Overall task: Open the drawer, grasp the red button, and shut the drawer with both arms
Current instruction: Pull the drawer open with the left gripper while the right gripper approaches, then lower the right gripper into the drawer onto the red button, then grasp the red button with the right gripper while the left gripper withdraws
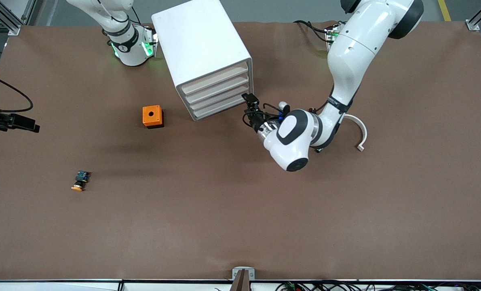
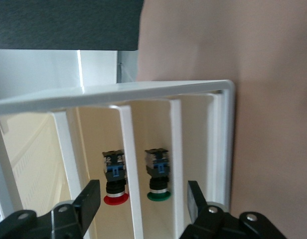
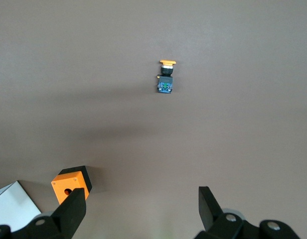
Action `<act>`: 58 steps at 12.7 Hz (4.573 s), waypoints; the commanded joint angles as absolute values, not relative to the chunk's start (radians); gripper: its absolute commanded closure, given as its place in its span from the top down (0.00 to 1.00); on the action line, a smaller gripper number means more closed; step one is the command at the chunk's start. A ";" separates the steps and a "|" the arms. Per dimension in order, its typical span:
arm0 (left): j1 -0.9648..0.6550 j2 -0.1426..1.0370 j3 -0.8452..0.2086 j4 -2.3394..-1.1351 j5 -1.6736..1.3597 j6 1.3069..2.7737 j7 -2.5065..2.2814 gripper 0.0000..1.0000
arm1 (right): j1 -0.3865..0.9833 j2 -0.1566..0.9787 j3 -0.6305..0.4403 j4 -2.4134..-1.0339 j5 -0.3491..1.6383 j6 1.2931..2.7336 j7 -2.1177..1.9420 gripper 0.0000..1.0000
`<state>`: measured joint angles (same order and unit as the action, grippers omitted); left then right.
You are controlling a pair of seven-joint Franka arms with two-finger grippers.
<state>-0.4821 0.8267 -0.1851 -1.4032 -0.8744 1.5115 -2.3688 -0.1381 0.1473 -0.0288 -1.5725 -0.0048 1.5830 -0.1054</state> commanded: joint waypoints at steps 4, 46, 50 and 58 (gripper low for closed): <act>-0.558 0.876 -0.179 -1.388 -0.959 1.505 -2.410 0.72 | -0.129 0.153 -0.011 -1.551 0.005 1.574 0.043 1.00; -0.042 0.727 -0.144 -1.229 -0.666 1.396 -2.007 1.00 | 0.867 0.393 -0.012 -1.706 0.035 2.065 1.765 1.00; -0.035 0.700 -0.149 -1.206 -0.485 1.359 -1.927 1.00 | 0.888 0.419 -0.012 -1.706 0.025 2.091 1.790 1.00; -0.028 0.581 -0.134 -1.210 -0.383 1.353 -1.572 1.00 | 0.896 0.428 -0.012 -1.707 0.021 2.089 1.792 0.29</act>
